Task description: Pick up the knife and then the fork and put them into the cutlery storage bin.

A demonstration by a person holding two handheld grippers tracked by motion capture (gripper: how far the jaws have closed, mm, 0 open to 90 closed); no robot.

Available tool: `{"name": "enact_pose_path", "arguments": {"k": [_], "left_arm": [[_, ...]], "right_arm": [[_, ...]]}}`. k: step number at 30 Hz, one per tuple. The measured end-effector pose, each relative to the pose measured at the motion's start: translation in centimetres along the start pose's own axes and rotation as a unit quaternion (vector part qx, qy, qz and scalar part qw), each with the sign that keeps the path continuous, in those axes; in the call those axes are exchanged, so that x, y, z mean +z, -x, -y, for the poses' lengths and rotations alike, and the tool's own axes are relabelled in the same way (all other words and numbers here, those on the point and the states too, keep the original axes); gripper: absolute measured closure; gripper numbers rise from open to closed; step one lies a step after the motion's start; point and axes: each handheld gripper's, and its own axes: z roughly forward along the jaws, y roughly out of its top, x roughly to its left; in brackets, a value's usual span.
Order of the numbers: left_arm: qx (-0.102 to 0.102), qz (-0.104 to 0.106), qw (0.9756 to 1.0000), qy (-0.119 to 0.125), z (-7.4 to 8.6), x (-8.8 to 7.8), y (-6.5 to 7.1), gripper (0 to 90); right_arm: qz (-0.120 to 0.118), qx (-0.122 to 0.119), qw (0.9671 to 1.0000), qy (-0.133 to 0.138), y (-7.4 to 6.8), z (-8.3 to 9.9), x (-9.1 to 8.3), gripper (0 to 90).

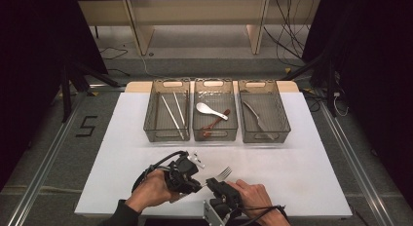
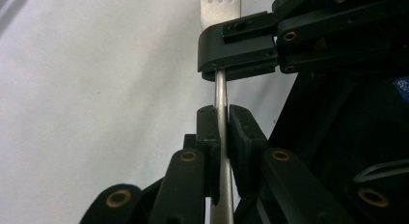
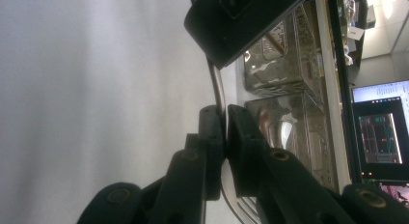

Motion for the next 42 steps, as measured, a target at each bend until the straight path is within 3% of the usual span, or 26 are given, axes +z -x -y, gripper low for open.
{"name": "enact_pose_path", "arguments": {"k": [2,5,11,15,17,20,27,30,35,37,40,42], "left_arm": [[-0.004,0.003,1.0000,0.002,0.0,-0.1,-0.1,82.1],[-0.009,-0.001,1.0000,0.003,0.1,-0.3,-0.5,78.6],[-0.029,-0.007,0.9986,0.044,0.6,-1.9,-1.6,64.2],[-0.049,-0.024,0.9953,0.080,1.0,-3.2,-2.4,54.6],[-0.064,-0.037,0.9923,0.100,1.2,-4.0,-2.9,47.5],[-0.075,-0.047,0.9886,0.121,1.7,-4.9,-3.6,44.3],[-0.093,-0.065,0.9821,0.150,3.0,-5.9,-4.8,36.6],[-0.103,-0.074,0.9786,0.162,3.5,-5.8,-5.1,33.3],[-0.105,-0.086,0.9741,0.181,4.2,-5.2,-5.2,29.3],[-0.105,-0.092,0.9701,0.199,4.6,-5.0,-5.1,28.2],[-0.108,-0.095,0.9668,0.212,5.0,-4.9,-5.1,26.8],[-0.110,-0.097,0.9626,0.228,5.4,-4.7,-5.1,26.2]], "right_arm": [[-0.002,-0.010,0.9999,-0.003,0.0,0.0,-0.1,87.6],[-0.005,-0.005,1.0000,-0.003,0.0,0.0,-0.1,87.9],[0.001,0.003,1.0000,-0.009,0.7,0.7,-0.4,88.2],[0.006,0.009,0.9998,-0.019,1.1,1.3,-0.7,88.2],[0.008,0.013,0.9996,-0.023,1.3,1.7,-0.9,88.2],[0.012,0.018,0.9993,-0.031,1.8,2.5,-1.3,88.1],[0.028,0.053,0.9970,-0.048,3.3,4.5,-2.0,88.2],[0.034,0.076,0.9950,-0.055,4.3,5.4,-2.3,88.1],[0.045,0.128,0.9878,-0.076,6.3,7.1,-2.6,88.1],[0.045,0.155,0.9832,-0.084,7.2,7.6,-2.7,88.1],[0.047,0.181,0.9781,-0.092,8.3,8.3,-2.6,88.2],[0.047,0.201,0.9739,-0.095,9.1,8.8,-2.5,88.2]]}}
